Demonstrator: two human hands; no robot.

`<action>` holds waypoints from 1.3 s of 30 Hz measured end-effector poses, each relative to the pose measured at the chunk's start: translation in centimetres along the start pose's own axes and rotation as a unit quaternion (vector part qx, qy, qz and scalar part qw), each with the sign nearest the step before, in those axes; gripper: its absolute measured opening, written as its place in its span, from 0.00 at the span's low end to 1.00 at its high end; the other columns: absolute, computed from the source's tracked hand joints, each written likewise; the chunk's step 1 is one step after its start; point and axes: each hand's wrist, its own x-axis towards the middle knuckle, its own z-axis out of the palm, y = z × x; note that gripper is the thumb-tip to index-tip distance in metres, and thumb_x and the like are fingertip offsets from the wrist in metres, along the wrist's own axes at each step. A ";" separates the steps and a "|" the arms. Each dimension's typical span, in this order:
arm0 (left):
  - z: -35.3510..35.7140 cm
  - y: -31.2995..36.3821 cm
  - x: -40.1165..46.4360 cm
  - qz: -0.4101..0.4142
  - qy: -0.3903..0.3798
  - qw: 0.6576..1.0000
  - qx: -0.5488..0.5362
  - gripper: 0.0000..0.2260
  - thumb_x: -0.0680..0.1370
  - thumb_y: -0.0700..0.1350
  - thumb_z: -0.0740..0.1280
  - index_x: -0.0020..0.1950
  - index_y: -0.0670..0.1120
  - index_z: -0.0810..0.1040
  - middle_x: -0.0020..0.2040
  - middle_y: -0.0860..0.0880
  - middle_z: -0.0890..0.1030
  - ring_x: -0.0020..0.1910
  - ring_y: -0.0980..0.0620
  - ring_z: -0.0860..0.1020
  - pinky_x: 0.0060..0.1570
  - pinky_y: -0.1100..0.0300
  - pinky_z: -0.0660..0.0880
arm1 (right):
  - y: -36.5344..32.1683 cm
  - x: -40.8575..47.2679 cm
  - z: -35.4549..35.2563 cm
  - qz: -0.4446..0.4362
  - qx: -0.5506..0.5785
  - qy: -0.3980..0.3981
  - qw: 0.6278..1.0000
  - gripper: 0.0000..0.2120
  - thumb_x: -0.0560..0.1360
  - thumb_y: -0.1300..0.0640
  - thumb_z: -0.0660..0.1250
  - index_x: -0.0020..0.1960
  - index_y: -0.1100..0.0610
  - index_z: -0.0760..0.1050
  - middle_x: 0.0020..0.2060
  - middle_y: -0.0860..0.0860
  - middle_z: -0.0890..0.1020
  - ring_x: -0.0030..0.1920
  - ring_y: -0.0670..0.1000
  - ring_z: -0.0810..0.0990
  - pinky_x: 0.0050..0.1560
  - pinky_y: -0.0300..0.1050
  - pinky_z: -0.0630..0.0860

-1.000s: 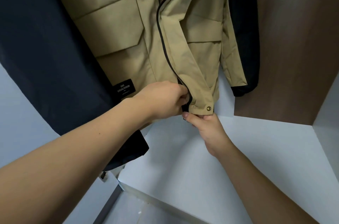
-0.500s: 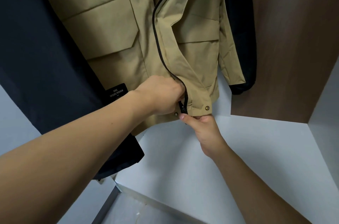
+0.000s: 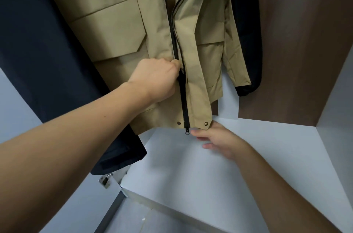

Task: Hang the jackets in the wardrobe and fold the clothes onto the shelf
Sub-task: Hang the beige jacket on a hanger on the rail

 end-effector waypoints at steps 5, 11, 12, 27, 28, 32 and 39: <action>-1.0 -0.6 0.1 0.022 -0.012 0.999 -0.022 0.05 0.82 0.48 0.59 0.48 0.49 0.68 0.40 0.49 0.71 0.39 0.41 0.76 0.34 0.55 0.66 | -4.7 -2.5 -4.5 -0.055 0.001 0.120 0.991 0.28 0.73 0.67 0.63 0.71 0.52 0.69 0.54 0.48 0.78 0.55 0.49 0.78 0.49 0.44 0.76; -1.9 0.0 0.7 0.023 -0.030 0.997 -0.064 0.08 0.83 0.50 0.59 0.53 0.47 0.74 0.47 0.46 0.79 0.46 0.42 0.79 0.39 0.53 0.71 | -7.0 -2.6 1.5 -0.089 -0.044 0.074 0.992 0.34 0.66 0.47 0.79 0.66 0.53 0.68 0.59 0.47 0.79 0.58 0.47 0.79 0.58 0.47 0.76; -2.1 0.2 0.9 0.030 -0.032 0.997 -0.062 0.08 0.82 0.50 0.59 0.52 0.47 0.74 0.48 0.46 0.80 0.47 0.42 0.79 0.39 0.53 0.71 | -7.0 -2.1 2.6 -0.097 -0.035 0.112 0.988 0.34 0.66 0.47 0.79 0.66 0.55 0.70 0.59 0.50 0.80 0.59 0.51 0.79 0.61 0.51 0.76; -7.4 -3.4 5.0 -0.035 0.036 0.998 0.046 0.09 0.78 0.42 0.62 0.58 0.44 0.72 0.55 0.43 0.80 0.53 0.40 0.80 0.38 0.53 0.64 | -11.9 -1.8 1.8 -0.063 -0.175 0.168 0.968 0.23 0.69 0.49 0.78 0.57 0.60 0.76 0.52 0.54 0.82 0.53 0.56 0.81 0.58 0.53 0.78; -7.5 -3.5 4.9 -0.031 0.036 0.998 0.031 0.10 0.78 0.42 0.62 0.59 0.44 0.72 0.56 0.44 0.79 0.54 0.40 0.79 0.38 0.53 0.65 | -13.0 -1.9 1.7 -0.091 -0.152 0.152 0.972 0.20 0.69 0.51 0.78 0.56 0.59 0.78 0.51 0.54 0.83 0.51 0.54 0.82 0.56 0.52 0.79; -7.7 -3.8 4.6 0.043 0.014 0.999 0.008 0.11 0.78 0.45 0.64 0.60 0.44 0.71 0.56 0.44 0.77 0.53 0.40 0.79 0.40 0.50 0.72 | -17.8 -1.8 1.9 -0.228 -0.161 0.183 0.943 0.13 0.69 0.52 0.77 0.50 0.57 0.81 0.43 0.52 0.85 0.44 0.51 0.83 0.47 0.50 0.81; -8.7 -4.5 6.7 0.124 0.033 0.978 0.163 0.13 0.81 0.41 0.55 0.64 0.44 0.71 0.59 0.45 0.77 0.54 0.42 0.79 0.49 0.52 0.72 | -17.8 0.0 2.2 -0.194 -0.241 0.225 0.924 0.10 0.73 0.49 0.71 0.52 0.53 0.80 0.44 0.50 0.83 0.46 0.54 0.82 0.50 0.54 0.81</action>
